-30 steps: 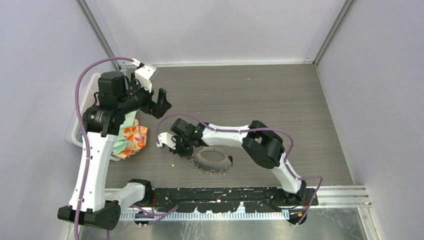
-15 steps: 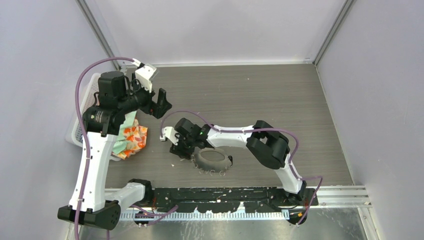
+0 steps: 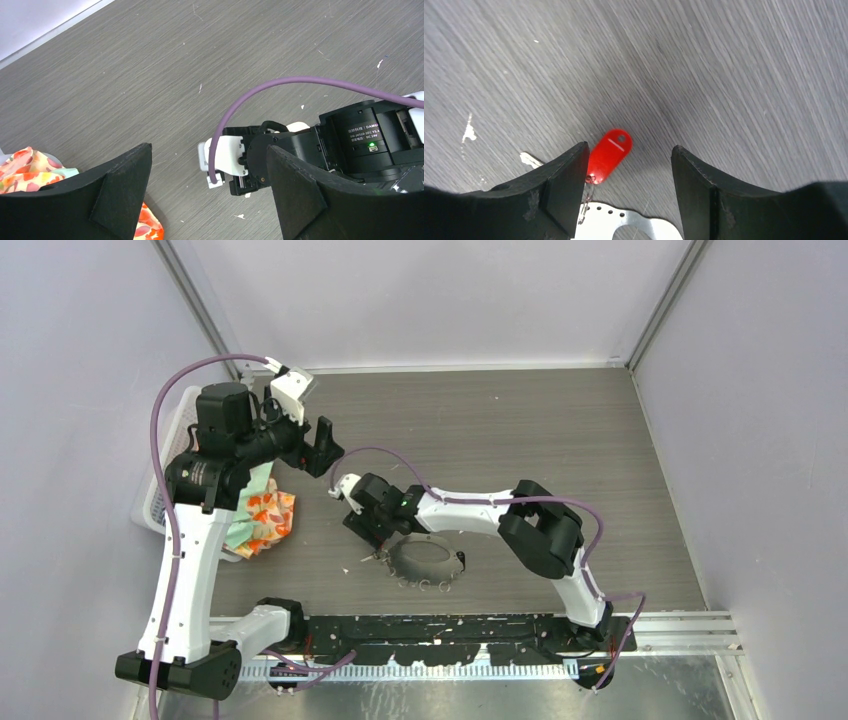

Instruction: Put the keys on the keyring

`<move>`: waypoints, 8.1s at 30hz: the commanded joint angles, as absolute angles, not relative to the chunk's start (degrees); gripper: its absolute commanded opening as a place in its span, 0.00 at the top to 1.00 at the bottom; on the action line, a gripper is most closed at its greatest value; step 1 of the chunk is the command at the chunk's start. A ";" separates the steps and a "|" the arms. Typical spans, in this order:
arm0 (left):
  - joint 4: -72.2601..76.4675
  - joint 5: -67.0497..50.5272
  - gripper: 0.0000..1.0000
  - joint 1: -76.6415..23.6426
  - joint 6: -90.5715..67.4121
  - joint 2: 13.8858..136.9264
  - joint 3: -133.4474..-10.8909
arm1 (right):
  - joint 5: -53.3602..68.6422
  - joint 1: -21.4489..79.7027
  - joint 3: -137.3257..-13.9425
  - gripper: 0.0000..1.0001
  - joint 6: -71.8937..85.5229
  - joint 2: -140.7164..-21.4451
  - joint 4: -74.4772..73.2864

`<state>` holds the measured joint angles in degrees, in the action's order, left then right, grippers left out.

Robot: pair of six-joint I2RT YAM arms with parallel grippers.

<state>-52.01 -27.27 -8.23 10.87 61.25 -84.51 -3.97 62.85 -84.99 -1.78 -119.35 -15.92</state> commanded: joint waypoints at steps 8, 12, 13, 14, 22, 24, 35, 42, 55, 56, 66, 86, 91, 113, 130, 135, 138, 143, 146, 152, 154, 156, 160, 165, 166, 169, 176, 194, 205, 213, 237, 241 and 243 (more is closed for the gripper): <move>-48.58 -28.73 0.15 -7.95 10.54 60.73 -85.47 | -8.77 64.82 -89.11 0.40 8.79 -119.37 -21.72; -48.69 -28.65 0.15 -7.91 10.80 60.56 -85.51 | -7.66 65.45 -89.14 0.46 11.22 -120.24 -22.30; -48.69 -28.67 0.15 -7.91 10.81 60.56 -85.56 | -7.48 65.52 -89.06 0.49 11.76 -120.37 -22.47; -48.69 -28.73 0.15 -7.91 10.89 60.56 -85.60 | -7.21 65.62 -88.96 0.50 12.24 -120.50 -22.57; -48.87 -29.16 0.15 -7.91 10.98 60.56 -85.69 | -7.70 65.63 -87.54 0.44 11.30 -118.21 -21.07; -49.00 -29.25 0.15 -7.91 10.99 60.65 -85.74 | -4.91 64.74 -86.64 0.41 10.12 -115.96 -19.63; -49.48 -29.54 0.17 -7.91 11.60 61.04 -86.11 | 10.60 60.32 -78.15 0.54 7.28 -107.46 -17.85; -50.11 -30.10 0.20 -7.91 11.95 61.00 -85.81 | 12.06 60.25 -75.51 0.59 7.81 -107.27 -17.19; -50.87 -30.83 0.27 -7.91 12.48 60.91 -85.43 | 12.17 60.32 -75.21 0.62 8.78 -110.85 -15.08; -50.89 -30.92 0.27 -7.91 12.59 60.84 -85.43 | 11.75 60.37 -75.21 0.62 8.79 -111.12 -15.08; -51.32 -31.09 0.29 -7.91 12.78 60.56 -85.42 | 9.79 60.32 -75.69 0.74 8.57 -113.48 -14.13; -54.29 -33.93 0.38 -7.91 15.31 60.30 -84.03 | 13.14 60.24 -59.54 0.99 0.99 -91.72 -0.51; -56.35 -37.01 0.46 -7.91 18.42 59.45 -81.09 | 14.33 59.83 -54.54 0.99 0.82 -82.56 3.32; -63.12 -61.45 0.22 -10.62 33.01 48.22 -67.78 | 20.45 59.49 -59.25 0.99 0.67 -62.31 -2.54; -42.50 -55.09 0.18 -23.04 17.77 42.28 -57.47 | 26.73 59.42 -61.61 0.99 8.89 -63.55 4.94; -36.44 -50.23 0.23 -26.37 14.89 41.33 -55.43 | 27.58 59.27 -61.13 0.99 11.86 -64.71 7.96; -35.60 -50.84 0.30 -27.20 13.25 41.72 -55.79 | 27.47 59.15 -61.09 0.99 12.76 -65.20 8.71; -35.64 -51.76 0.41 -28.13 11.79 42.38 -55.94 | 27.37 59.06 -60.91 0.99 13.99 -65.71 9.80; -35.60 -51.46 0.52 -28.47 11.73 42.70 -55.90 | 27.24 59.04 -60.91 0.99 14.54 -66.08 10.07; -35.42 -46.82 0.74 -28.61 14.37 42.97 -56.59 | 27.01 58.95 -60.67 0.99 15.07 -66.37 10.01; -35.42 -43.56 0.87 -28.65 15.95 42.57 -57.38 | 26.97 58.69 -60.48 0.99 15.25 -66.36 9.66; -35.18 -39.91 0.95 -28.65 18.52 41.82 -57.76 | 26.82 58.51 -60.19 0.99 15.41 -66.23 9.37; -31.00 -35.26 1.00 -28.65 19.76 39.29 -57.38 | 26.78 58.21 -59.94 0.99 15.80 -66.27 9.23; -29.49 -36.84 1.00 -28.65 18.12 39.11 -57.96 | 26.93 58.06 -60.03 0.99 16.32 -66.95 9.19; -29.54 -37.39 1.00 -28.65 18.11 39.04 -58.12 | 26.96 58.01 -60.03 0.99 16.34 -66.97 9.08; -29.61 -39.02 1.00 -28.65 18.39 38.61 -58.09 | 27.00 57.87 -59.94 0.99 16.62 -66.88 8.94; -31.79 -40.61 1.00 -28.65 19.67 38.76 -58.59 | 27.05 57.50 -59.70 0.99 16.87 -66.58 9.23; -43.88 -40.19 1.00 -28.82 33.77 40.79 -46.55 | 23.92 52.80 -56.56 0.99 11.54 -59.34 0.59; -24.48 -30.63 0.88 -34.63 39.21 58.93 -39.04 | 27.61 52.27 -53.73 0.99 11.34 -52.98 -2.55; -28.01 -38.49 0.17 -34.82 35.75 60.57 -45.49 | 29.14 52.23 -52.14 0.99 10.30 -48.17 -4.37; -24.28 -54.93 0.58 -34.95 0.60 45.88 -57.32 | 39.88 52.41 -50.24 0.99 16.51 -57.10 21.41; -23.40 -55.92 0.62 -34.91 -2.06 45.93 -57.79 | 39.52 52.55 -50.94 0.99 16.30 -58.75 21.62; -23.39 -56.29 0.63 -34.97 -2.20 45.59 -57.57 | 39.21 52.51 -51.13 0.99 15.97 -59.13 21.43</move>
